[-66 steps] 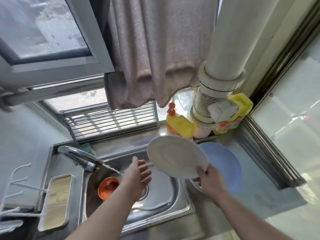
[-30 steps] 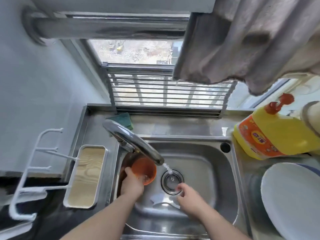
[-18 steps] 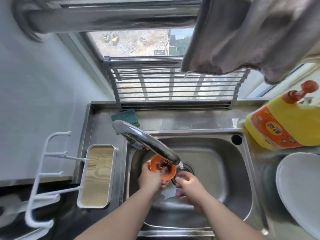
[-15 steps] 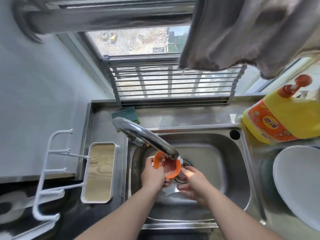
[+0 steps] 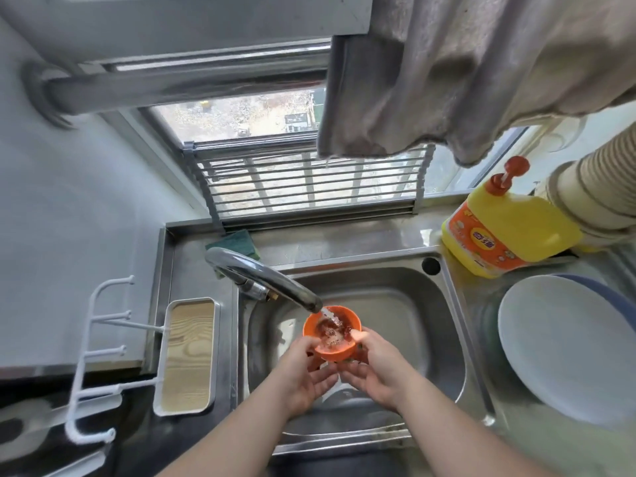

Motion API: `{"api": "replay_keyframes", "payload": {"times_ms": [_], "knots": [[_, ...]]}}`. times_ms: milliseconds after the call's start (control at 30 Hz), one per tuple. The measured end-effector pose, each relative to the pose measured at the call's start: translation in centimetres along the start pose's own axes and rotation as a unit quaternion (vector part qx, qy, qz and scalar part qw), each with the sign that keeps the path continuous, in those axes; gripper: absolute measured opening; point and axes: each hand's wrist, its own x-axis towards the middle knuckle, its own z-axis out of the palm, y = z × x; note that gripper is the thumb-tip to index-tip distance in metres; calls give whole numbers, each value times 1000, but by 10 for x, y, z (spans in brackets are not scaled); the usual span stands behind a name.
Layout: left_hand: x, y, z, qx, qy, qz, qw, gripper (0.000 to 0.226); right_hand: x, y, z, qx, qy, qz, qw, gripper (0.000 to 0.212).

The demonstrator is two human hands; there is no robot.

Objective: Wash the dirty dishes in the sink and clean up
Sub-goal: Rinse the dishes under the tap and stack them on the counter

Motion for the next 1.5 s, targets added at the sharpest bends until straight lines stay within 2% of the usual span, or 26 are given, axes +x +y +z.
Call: {"api": "replay_keyframes", "payload": {"times_ms": [133, 233, 300, 367, 400, 433, 533, 567, 600, 633, 767, 833, 1000, 1167, 1400, 1500], "knots": [[-1, -7, -9, 9, 1, -31, 999, 46, -7, 9, -1, -9, 14, 64, 998, 33], [0, -12, -5, 43, -15, -44, 998, 51, -11, 11, -8, -13, 47, 76, 996, 40], [-1, -12, 0, 58, -15, -47, 997, 45, -11, 4, -8, -19, 80, 36, 996, 35], [1, -9, 1, 90, 1, -36, 995, 40, -8, -4, -5, -81, 128, -60, 987, 32], [2, -8, 1, 104, 8, -29, 994, 39, -7, -9, -3, -161, 161, -119, 967, 38], [2, -7, 1, 110, 12, -23, 994, 39, -7, -13, -2, -271, 188, -169, 929, 44], [-3, -4, 1, 110, 18, -14, 994, 35, -12, -19, 0, -564, 229, -262, 749, 68], [-3, -4, 0, 109, 20, -14, 994, 33, -13, -20, 0, -617, 230, -280, 699, 76], [-2, -4, -1, 108, 21, -14, 994, 32, -12, -18, 0, -649, 223, -289, 667, 83], [-2, -3, -2, 107, 21, -14, 994, 31, -10, -15, -2, -664, 213, -298, 652, 89], [3, 1, -4, 66, 15, -3, 998, 35, -6, -2, 1, -639, 169, -320, 679, 104], [2, 6, -1, 25, 2, 19, 1000, 34, -5, 4, 7, -618, 160, -335, 693, 105], [6, 14, 3, -60, 2, 54, 997, 30, 3, 16, 6, -598, 143, -375, 694, 102], [9, 12, 1, -175, 9, 24, 984, 32, -5, 21, -18, -513, 175, -349, 765, 83], [10, 18, 1, -347, 53, -15, 936, 43, -16, 21, -22, -441, 141, -276, 842, 56], [12, 20, 5, -338, 36, -13, 940, 40, -21, 18, -11, -306, 94, -221, 921, 35]]}}
